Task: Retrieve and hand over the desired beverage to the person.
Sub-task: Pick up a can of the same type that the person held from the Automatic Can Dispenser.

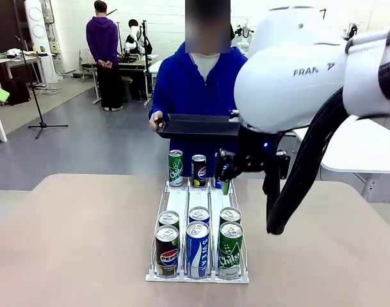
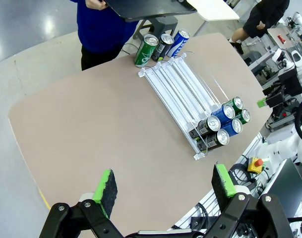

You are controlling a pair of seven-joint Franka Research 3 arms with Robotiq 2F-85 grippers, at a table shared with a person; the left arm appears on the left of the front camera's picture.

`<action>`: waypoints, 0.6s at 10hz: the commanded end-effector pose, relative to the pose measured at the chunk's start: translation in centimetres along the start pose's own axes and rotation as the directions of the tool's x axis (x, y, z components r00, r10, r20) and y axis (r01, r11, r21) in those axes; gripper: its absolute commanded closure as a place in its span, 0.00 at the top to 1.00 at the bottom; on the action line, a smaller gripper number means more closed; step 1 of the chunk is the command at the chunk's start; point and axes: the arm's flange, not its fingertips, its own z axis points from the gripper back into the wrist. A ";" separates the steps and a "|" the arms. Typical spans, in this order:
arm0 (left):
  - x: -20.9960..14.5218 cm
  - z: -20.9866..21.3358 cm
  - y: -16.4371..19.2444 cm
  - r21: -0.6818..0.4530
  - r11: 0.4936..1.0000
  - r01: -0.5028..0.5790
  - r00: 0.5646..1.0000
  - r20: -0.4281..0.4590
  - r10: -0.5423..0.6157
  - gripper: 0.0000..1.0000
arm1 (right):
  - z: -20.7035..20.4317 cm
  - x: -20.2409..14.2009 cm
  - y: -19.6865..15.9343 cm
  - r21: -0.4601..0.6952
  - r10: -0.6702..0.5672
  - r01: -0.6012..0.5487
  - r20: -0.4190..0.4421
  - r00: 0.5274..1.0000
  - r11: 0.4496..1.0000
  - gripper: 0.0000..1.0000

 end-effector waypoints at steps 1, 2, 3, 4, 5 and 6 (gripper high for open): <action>-0.1 0.1 0.2 -0.019 1.000 0.018 1.000 0.011 -0.018 1.00 | -2.3 -0.3 0.3 -0.012 -0.078 0.078 -0.005 0.997 0.997 1.00; -0.1 0.1 0.2 -0.019 1.000 0.018 1.000 0.011 -0.018 1.00 | -3.4 -0.8 0.8 -0.010 -0.095 0.095 -0.001 0.995 0.995 1.00; -0.1 0.1 0.2 -0.019 1.000 0.018 1.000 0.011 -0.018 1.00 | -4.3 -1.0 1.1 0.033 -0.100 0.100 -0.015 0.995 0.994 1.00; -0.1 0.1 0.2 -0.019 1.000 0.018 1.000 0.011 -0.018 1.00 | -5.0 -1.0 1.4 0.038 -0.107 0.108 -0.015 0.994 0.993 1.00; -0.1 0.1 0.2 -0.019 1.000 0.018 1.000 0.011 -0.018 1.00 | -5.6 -1.2 1.7 0.029 -0.104 0.105 -0.028 0.994 0.994 1.00; -0.1 0.1 0.2 -0.019 1.000 0.018 1.000 0.011 -0.018 1.00 | -6.0 -1.2 2.0 0.026 -0.103 0.104 -0.034 0.994 0.994 1.00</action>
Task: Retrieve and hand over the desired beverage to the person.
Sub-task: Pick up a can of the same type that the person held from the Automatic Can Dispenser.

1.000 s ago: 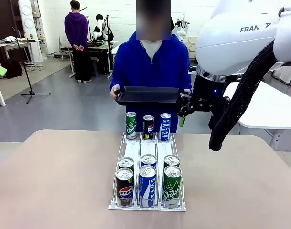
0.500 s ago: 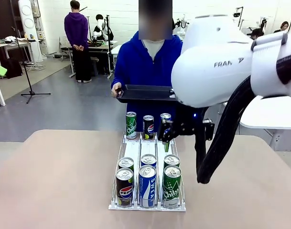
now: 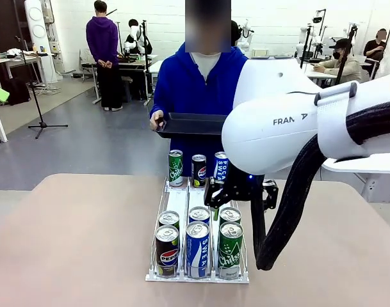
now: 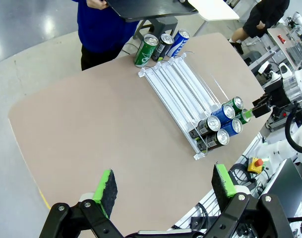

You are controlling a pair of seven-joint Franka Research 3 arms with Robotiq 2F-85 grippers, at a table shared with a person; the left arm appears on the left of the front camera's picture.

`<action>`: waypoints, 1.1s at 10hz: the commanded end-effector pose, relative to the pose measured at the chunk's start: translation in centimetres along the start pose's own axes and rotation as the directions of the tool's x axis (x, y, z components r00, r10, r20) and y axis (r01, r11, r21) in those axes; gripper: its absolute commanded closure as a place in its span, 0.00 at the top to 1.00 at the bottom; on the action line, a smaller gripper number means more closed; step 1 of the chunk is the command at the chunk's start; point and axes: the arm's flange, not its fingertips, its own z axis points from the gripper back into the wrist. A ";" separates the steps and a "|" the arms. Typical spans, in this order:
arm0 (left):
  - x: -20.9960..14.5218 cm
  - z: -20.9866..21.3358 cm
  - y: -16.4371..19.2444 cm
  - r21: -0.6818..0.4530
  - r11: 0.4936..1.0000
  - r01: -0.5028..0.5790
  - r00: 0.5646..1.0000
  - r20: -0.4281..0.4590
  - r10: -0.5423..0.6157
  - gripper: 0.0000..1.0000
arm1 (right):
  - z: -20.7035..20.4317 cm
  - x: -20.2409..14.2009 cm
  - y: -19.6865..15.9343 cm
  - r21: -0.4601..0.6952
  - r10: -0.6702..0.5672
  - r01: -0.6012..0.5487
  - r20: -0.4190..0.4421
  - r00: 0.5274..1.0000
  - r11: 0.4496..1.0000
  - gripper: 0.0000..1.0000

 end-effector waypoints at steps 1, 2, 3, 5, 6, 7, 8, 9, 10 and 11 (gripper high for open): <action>-0.1 0.1 0.2 -0.019 1.000 0.018 1.000 0.011 -0.018 1.00 | -0.9 -0.4 0.7 0.010 -0.025 0.025 -0.002 1.000 1.000 1.00; -0.1 0.1 0.2 -0.019 1.000 0.018 1.000 0.011 -0.018 1.00 | -1.1 -0.4 0.6 0.008 -0.029 0.029 -0.006 1.000 1.000 1.00; -0.1 0.1 0.2 -0.019 1.000 0.018 1.000 0.011 -0.018 1.00 | -1.4 -0.4 0.5 0.011 -0.032 0.033 -0.012 0.999 0.999 1.00; -0.1 0.1 0.2 -0.019 1.000 0.018 1.000 0.011 -0.018 1.00 | -2.0 -0.4 0.1 0.005 -0.050 0.050 -0.020 0.999 0.999 1.00; -0.1 0.1 0.2 -0.019 1.000 0.018 1.000 0.011 -0.018 1.00 | -2.2 -0.5 -0.1 0.005 -0.053 0.053 -0.028 0.998 0.999 1.00; -0.1 0.1 0.2 -0.019 1.000 0.018 1.000 0.011 -0.018 1.00 | -2.5 -0.5 -0.2 0.005 -0.056 0.056 -0.033 0.998 0.998 1.00; -0.1 0.1 0.2 -0.019 1.000 0.018 1.000 0.011 -0.018 1.00 | -2.7 -0.5 -0.3 0.000 -0.058 0.058 -0.039 0.998 0.998 1.00; -0.1 0.1 0.2 -0.019 1.000 0.018 1.000 0.011 -0.018 1.00 | -2.8 -0.6 -0.3 0.001 -0.053 0.054 -0.050 0.997 0.999 1.00; -0.1 0.1 0.2 -0.019 1.000 0.018 1.000 0.011 -0.018 1.00 | -2.8 -0.6 -0.2 0.005 -0.052 0.053 -0.059 0.997 0.999 1.00; -0.1 0.1 0.2 -0.019 1.000 0.018 1.000 0.011 -0.018 1.00 | -3.0 -0.5 -0.2 0.012 -0.047 0.048 -0.080 0.996 0.999 1.00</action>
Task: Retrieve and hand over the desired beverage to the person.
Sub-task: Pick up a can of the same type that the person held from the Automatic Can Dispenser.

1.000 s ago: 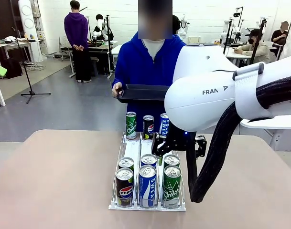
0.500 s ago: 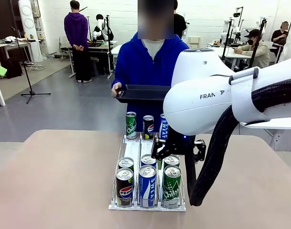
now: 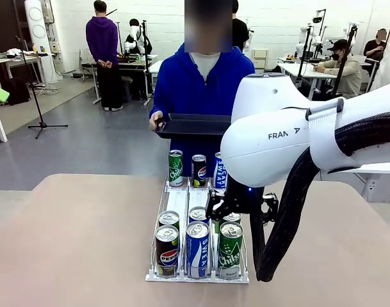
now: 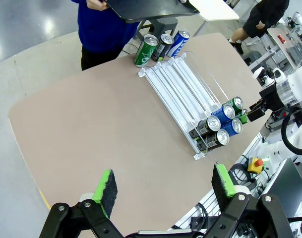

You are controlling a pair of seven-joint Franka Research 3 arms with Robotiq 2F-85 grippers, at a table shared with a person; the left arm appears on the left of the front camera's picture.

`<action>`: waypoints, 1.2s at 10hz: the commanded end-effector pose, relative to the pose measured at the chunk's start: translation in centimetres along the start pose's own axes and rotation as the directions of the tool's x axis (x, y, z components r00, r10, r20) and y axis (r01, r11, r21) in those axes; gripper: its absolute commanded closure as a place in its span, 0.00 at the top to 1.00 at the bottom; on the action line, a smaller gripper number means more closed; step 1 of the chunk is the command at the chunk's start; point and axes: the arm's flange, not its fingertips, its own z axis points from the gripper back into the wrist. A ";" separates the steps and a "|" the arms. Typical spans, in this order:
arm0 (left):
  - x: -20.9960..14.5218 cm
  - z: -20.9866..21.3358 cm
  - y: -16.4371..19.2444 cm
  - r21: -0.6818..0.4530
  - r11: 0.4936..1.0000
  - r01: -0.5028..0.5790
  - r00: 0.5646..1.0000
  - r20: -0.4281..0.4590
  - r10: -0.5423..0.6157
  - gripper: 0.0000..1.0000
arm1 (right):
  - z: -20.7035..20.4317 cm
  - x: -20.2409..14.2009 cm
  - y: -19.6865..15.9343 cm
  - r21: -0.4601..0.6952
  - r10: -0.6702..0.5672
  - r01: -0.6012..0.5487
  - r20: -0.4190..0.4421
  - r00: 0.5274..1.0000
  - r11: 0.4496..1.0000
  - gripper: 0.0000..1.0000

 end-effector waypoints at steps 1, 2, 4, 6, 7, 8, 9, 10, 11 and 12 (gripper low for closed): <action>-0.1 0.1 0.2 -0.019 1.000 0.018 1.000 0.011 -0.017 1.00 | -0.7 0.0 0.3 0.040 -0.007 0.009 -0.055 0.998 0.999 1.00; -0.1 0.1 0.2 -0.019 1.000 0.018 1.000 0.011 -0.017 1.00 | -0.9 0.0 0.3 0.039 -0.009 0.012 -0.069 0.998 0.999 1.00; -0.1 0.1 0.2 -0.019 1.000 0.018 1.000 0.011 -0.017 1.00 | -1.2 0.4 0.1 0.035 -0.020 0.023 -0.078 0.997 0.999 1.00; -0.1 0.1 0.2 -0.019 1.000 0.018 1.000 0.011 -0.017 1.00 | -1.3 0.4 0.0 0.033 -0.002 0.005 -0.072 0.997 0.999 1.00; -0.1 0.1 0.2 -0.019 1.000 0.018 1.000 0.011 -0.017 1.00 | -1.4 0.4 0.0 0.036 0.020 -0.018 -0.055 0.998 0.999 0.68; -0.1 0.1 0.2 -0.019 1.000 0.018 1.000 0.011 -0.017 1.00 | -1.4 0.4 0.0 0.037 0.024 -0.021 -0.061 0.998 0.999 0.41; -0.1 0.1 0.2 -0.019 1.000 0.018 1.000 0.011 -0.017 1.00 | -1.4 0.5 0.0 0.040 0.029 -0.027 -0.062 0.998 0.999 0.09; -0.1 0.1 0.2 -0.019 1.000 0.018 1.000 0.011 -0.017 1.00 | -1.4 0.4 0.1 0.044 0.034 -0.031 -0.066 0.997 0.999 0.00; -0.1 0.1 0.2 -0.019 1.000 0.018 1.000 0.011 -0.017 1.00 | -1.3 0.5 0.1 0.048 0.039 -0.036 -0.071 0.997 0.998 0.00; -0.1 0.1 0.2 -0.019 1.000 0.018 1.000 0.011 -0.017 1.00 | -1.3 0.5 0.1 0.051 0.042 -0.039 -0.072 0.996 0.998 0.00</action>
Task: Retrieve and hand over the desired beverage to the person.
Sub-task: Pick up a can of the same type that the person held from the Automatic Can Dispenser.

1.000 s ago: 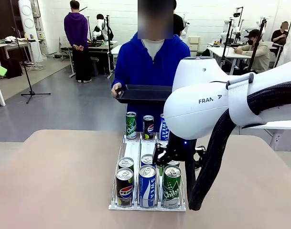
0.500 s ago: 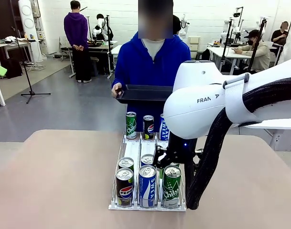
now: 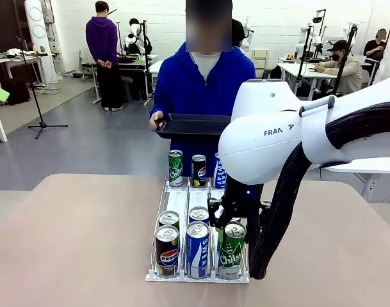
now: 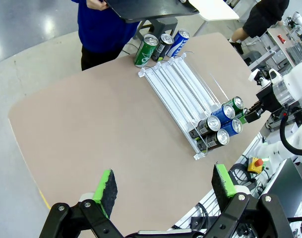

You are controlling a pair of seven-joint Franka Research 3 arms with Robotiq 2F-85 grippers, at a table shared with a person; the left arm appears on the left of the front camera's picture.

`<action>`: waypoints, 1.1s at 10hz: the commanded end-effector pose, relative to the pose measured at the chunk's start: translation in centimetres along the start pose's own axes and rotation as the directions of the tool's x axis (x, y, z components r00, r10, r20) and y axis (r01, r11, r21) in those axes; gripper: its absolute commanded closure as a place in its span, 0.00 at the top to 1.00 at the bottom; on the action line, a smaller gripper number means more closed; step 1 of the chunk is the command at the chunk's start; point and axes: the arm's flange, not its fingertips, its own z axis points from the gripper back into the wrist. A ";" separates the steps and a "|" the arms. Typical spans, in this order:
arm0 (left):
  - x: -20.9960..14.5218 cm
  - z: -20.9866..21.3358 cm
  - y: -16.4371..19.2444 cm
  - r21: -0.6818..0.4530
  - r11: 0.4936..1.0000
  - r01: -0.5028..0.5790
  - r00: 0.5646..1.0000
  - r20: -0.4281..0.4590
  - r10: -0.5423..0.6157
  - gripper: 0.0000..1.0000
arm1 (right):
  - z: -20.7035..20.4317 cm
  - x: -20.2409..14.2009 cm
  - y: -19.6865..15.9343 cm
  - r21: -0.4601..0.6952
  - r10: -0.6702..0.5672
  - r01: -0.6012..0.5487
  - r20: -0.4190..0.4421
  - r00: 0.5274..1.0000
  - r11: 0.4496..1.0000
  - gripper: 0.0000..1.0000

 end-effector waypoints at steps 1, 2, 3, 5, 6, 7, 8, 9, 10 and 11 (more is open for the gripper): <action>-0.1 0.1 0.2 -0.019 1.000 0.017 1.000 0.011 -0.017 1.00 | -0.2 0.1 0.0 0.026 0.021 -0.021 -0.021 1.000 0.999 0.02; -0.1 0.1 0.2 -0.019 1.000 0.017 1.000 0.011 -0.017 1.00 | 0.5 -0.3 0.3 0.004 0.014 -0.014 -0.042 0.999 1.000 0.00; -0.1 0.1 0.2 -0.019 1.000 0.017 1.000 0.011 -0.017 1.00 | 2.3 -1.1 0.7 -0.016 0.034 -0.035 -0.045 0.998 0.999 0.00; -0.1 0.1 0.2 -0.019 1.000 0.017 1.000 0.011 -0.017 1.00 | 8.7 -3.5 1.9 -0.096 0.029 -0.027 0.022 0.999 0.995 0.00; -0.1 0.1 0.2 -0.019 1.000 0.017 1.000 0.011 -0.017 1.00 | 12.2 -4.4 2.9 -0.117 0.028 -0.022 0.047 0.998 0.993 0.00; -0.1 0.1 0.2 -0.019 1.000 0.017 1.000 0.011 -0.017 1.00 | 15.7 -5.5 4.1 -0.142 0.024 -0.018 0.041 0.999 0.990 0.00; -0.1 0.1 0.2 -0.019 1.000 0.017 1.000 0.011 -0.017 1.00 | 19.0 -6.0 5.1 -0.144 0.016 -0.009 0.052 0.999 0.990 0.00; -0.1 0.1 0.2 -0.019 1.000 0.017 1.000 0.011 -0.017 1.00 | 21.6 -6.4 5.8 -0.131 0.002 0.008 0.079 0.997 0.991 0.00; -0.1 0.1 0.2 -0.019 1.000 0.017 1.000 0.011 -0.017 1.00 | 24.5 -6.2 6.3 -0.111 -0.023 0.037 0.119 0.993 0.993 0.00; -0.1 0.1 0.2 -0.019 1.000 0.017 1.000 0.011 -0.017 1.00 | 26.6 -5.4 6.5 -0.087 -0.054 0.067 0.138 0.989 0.994 0.00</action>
